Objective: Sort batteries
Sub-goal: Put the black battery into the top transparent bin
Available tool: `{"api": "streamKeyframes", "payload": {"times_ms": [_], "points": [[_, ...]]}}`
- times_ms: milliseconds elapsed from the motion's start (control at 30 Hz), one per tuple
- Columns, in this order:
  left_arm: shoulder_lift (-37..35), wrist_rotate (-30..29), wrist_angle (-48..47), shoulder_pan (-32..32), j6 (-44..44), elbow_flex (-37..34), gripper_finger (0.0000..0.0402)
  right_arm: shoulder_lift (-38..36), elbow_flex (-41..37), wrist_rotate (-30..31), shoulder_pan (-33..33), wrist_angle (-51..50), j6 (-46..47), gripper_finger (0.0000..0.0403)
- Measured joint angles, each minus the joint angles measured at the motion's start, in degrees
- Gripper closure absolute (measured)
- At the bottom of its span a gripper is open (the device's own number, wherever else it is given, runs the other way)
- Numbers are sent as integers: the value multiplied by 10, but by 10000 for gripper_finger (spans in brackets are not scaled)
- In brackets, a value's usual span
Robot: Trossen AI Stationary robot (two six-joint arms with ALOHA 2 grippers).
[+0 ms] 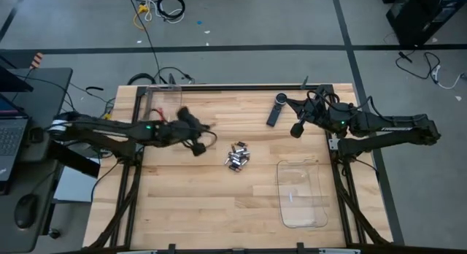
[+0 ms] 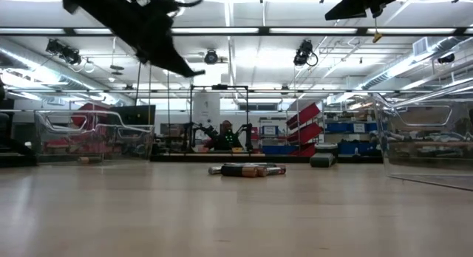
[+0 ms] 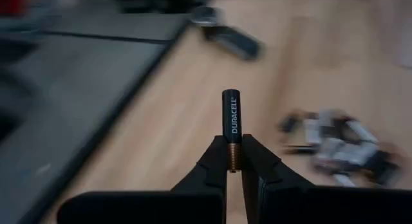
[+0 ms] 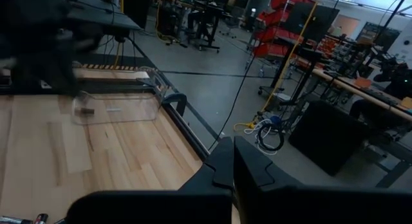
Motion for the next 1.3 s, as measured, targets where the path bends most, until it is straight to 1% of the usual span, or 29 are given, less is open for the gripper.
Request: {"api": "streamKeyframes", "payload": {"times_ms": [100, 133, 200, 300, 400, 567, 767, 933, 1033, 1100, 1233, 1300], "points": [[-61, -89, -62, 14, -28, 0, 389, 0, 0, 0, 0, 0, 0, 402], [-81, -110, -84, 21, -40, 0, 389, 0, 0, 0, 0, 0, 0, 402], [-120, -132, -125, 43, -65, 0, 389, 0, 0, 0, 0, 0, 0, 402], [-167, -145, -184, 88, -103, 0, 389, 0, 0, 0, 0, 0, 0, 402], [-196, -146, -234, 140, -131, 0, 389, 0, 0, 0, 0, 0, 0, 402], [-203, -143, -297, 226, -156, 0, 390, 0, 0, 0, 0, 0, 0, 402], [-176, -78, -333, 307, -172, 0, 390, 0, 0, 0, 0, 0, 0, 402], [-155, 10, -391, 364, -207, 1, 390, 0, 0, 0, 0, -3, 0, 402], [-145, 59, -435, 375, -225, 1, 390, 0, 0, 0, 0, -5, 0, 402], [-139, 72, -461, 376, -235, 1, 390, 0, 0, 0, 0, -5, 0, 402], [-131, 80, -496, 377, -247, 1, 387, 0, 0, 0, 0, -5, 0, 402], [-127, 102, -507, 377, -247, 1, 386, 0, 0, 0, 0, -5, 0, 402]]}}
